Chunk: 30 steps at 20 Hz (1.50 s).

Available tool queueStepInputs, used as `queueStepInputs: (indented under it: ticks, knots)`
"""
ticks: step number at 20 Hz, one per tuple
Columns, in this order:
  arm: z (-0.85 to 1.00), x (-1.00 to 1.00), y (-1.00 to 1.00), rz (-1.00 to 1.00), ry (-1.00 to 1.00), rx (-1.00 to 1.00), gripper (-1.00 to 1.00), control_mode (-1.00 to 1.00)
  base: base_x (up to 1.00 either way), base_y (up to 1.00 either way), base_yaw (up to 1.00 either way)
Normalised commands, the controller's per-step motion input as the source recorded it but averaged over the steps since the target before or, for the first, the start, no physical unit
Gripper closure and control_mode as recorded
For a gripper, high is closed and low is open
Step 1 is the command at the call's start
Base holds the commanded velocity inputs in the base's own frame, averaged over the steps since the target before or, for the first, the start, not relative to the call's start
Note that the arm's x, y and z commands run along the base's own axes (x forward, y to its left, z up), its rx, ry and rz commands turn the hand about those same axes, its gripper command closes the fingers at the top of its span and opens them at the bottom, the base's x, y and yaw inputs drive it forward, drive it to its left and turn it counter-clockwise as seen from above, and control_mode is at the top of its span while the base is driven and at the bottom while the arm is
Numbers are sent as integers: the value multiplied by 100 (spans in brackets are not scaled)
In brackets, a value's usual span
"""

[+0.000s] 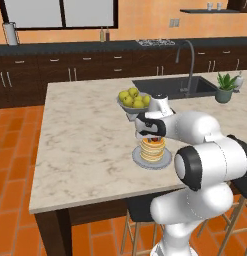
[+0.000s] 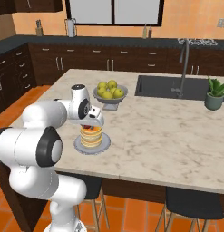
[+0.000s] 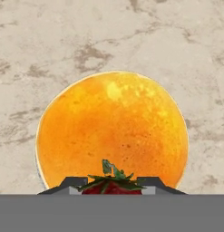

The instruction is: Take the strawberry from the fridge and place it on top of the pancake, located on the dining counter.

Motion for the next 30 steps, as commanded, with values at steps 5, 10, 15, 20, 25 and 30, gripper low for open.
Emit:
queueStepInputs:
  ticks: [5,10,15,20,25,30]
  knots:
    - [-8,0,2,0,0,0,-100,-100,0,0,0]
    - [-1,0,0,0,0,0,-100,-100,0,0,0]
    - [0,0,0,0,0,0,-100,-100,0,0,0]
    - [1,0,0,0,-1,0,-100,-100,0,0,0]
    - [41,4,0,0,-4,0,-100,-100,0,0,0]
    - [27,-4,0,0,-2,0,-100,-100,0,0,0]
